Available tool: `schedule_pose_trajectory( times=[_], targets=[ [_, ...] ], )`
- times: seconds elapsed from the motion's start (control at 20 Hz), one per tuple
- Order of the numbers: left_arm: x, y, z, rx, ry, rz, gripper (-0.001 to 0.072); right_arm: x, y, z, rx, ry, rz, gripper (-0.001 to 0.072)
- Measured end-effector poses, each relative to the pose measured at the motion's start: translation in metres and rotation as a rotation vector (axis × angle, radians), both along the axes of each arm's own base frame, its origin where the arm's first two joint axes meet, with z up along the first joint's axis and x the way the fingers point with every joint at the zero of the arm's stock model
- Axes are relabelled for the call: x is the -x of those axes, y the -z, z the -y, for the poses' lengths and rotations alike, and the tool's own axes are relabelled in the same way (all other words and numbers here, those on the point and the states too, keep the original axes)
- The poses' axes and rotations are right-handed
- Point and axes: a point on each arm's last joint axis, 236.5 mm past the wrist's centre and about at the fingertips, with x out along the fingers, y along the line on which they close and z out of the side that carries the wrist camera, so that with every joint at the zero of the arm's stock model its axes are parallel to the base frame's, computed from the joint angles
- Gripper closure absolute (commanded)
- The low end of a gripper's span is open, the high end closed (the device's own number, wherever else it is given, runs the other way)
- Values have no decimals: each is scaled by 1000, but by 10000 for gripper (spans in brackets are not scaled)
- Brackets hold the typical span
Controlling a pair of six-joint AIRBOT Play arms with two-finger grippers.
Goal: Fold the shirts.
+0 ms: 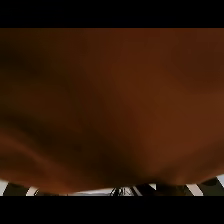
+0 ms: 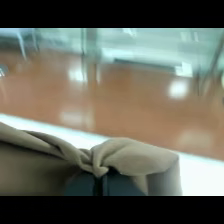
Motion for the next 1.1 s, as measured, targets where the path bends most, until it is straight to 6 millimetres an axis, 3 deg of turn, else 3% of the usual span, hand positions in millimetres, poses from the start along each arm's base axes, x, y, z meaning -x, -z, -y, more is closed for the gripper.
schedule_pose_trajectory(
  times=[0.1,0.2,0.4,0.55,0.65,0.75,0.95,1.05,1.1],
  targets=[
    [-21,55,-3,5,-5,-194,684,-10,35,6,-4,24,-115,686],
    [-46,128,3,25,33,-431,684,-25,83,9,-7,40,-261,686],
    [-82,281,24,153,129,-849,684,-63,192,14,-23,66,-532,686],
    [-101,375,39,313,162,-1015,684,-97,274,29,-28,145,-681,686],
    [-115,421,41,404,145,-1066,684,-121,313,36,-35,186,-740,686],
    [-128,455,39,465,115,-1096,684,-147,343,40,-40,210,-778,686],
    [-157,499,35,536,75,-1138,677,-206,391,39,-76,229,-855,685],
    [-170,515,36,556,67,-1166,634,-235,407,33,-110,223,-888,685],
    [-176,521,37,560,66,-1179,572,-250,412,30,-130,218,-898,680]
  ],
)
